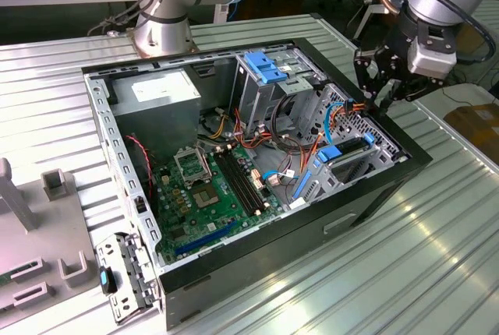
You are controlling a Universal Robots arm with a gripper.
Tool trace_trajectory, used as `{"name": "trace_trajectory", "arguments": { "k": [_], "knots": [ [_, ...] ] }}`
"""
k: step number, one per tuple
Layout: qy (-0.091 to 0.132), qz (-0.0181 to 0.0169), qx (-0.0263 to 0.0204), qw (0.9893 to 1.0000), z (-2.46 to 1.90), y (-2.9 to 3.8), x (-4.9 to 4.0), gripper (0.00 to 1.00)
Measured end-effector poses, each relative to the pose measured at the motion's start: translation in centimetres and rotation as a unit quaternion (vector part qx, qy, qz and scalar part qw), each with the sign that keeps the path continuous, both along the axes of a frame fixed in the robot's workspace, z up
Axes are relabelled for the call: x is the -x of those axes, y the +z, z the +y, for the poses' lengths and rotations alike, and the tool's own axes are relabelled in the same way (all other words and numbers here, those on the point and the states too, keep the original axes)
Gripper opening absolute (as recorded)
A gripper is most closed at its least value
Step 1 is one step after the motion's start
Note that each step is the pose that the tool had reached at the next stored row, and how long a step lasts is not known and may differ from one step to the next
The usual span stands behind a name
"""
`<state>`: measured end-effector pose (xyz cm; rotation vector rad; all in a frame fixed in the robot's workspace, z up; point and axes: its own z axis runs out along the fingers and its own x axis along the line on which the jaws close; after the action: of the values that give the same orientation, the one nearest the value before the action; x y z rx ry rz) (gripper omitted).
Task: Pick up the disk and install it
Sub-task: 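Insert the first disk wire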
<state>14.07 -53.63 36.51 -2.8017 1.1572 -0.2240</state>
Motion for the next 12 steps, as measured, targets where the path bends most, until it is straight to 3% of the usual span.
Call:
{"name": "trace_trajectory", "arguments": {
  "k": [1,3,7,8,10,12],
  "knots": [
    [0.005,-0.0005,0.0002,1.0000,0.00,0.01,0.00,0.32],
    [0.035,-0.0011,0.0003,0.9994,0.01,-0.02,0.01,0.32],
    [0.073,-0.0011,0.0004,0.9973,0.06,-0.12,-0.01,0.32],
    [0.088,-0.0013,0.0013,0.9962,0.11,-0.26,-0.13,0.32],
    [0.096,-0.0019,0.0023,0.9954,0.17,-0.34,-0.26,0.32],
    [0.104,-0.0024,0.0041,0.9946,0.54,-0.35,-0.36,0.32]
  ]
}}
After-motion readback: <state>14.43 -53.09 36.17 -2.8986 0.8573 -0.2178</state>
